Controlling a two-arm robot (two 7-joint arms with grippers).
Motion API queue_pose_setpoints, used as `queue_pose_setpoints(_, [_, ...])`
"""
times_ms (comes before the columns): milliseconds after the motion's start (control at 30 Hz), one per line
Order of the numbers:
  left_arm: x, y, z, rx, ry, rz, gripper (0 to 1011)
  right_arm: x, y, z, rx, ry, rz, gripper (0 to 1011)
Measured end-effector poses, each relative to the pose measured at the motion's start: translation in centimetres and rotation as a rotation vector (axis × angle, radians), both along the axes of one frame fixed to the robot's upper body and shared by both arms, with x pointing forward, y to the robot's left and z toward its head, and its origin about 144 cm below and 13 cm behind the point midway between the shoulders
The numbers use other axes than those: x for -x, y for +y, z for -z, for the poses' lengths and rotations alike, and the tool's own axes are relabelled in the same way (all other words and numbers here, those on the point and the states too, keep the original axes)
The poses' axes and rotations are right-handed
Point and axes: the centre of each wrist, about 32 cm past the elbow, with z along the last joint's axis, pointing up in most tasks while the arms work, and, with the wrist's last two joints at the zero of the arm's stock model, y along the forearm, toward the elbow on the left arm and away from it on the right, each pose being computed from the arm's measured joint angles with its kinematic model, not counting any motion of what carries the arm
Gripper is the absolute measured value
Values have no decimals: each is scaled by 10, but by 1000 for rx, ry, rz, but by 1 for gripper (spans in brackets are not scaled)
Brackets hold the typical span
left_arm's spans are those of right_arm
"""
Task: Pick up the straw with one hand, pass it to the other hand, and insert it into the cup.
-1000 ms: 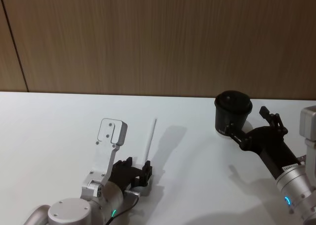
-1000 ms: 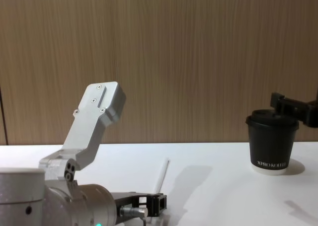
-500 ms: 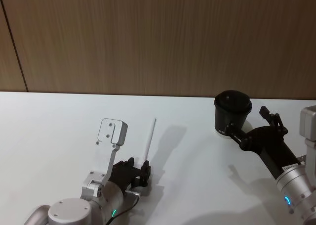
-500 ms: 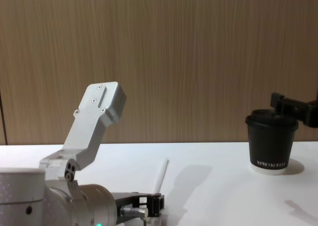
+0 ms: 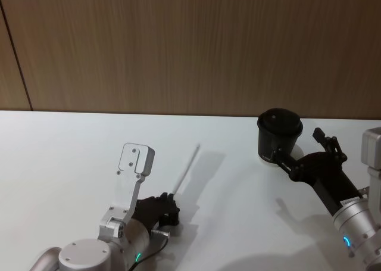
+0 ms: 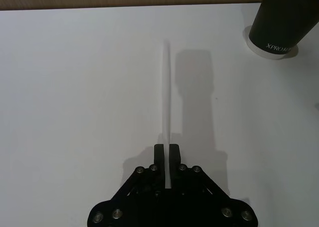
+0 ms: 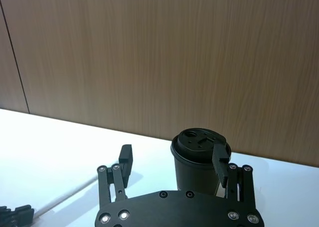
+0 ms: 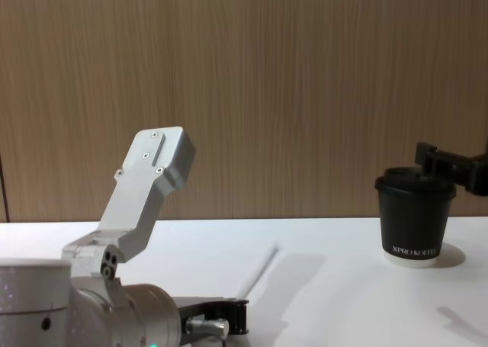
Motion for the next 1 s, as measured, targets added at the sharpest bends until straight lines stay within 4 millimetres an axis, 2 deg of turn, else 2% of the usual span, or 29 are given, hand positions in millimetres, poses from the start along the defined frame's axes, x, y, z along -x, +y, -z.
queue_pose_setpoints(67, [0,0,0,0,0,0,39,0,0,0,0,0,0,1001])
queue_pose_setpoints(267, [0,0,0,0,0,-1,2,0,0,0,0,0,0,1001])
queue_pose_setpoints(1000, [0,1,0,-4,-4,-1,0,0,0,0,0,0,0,1001])
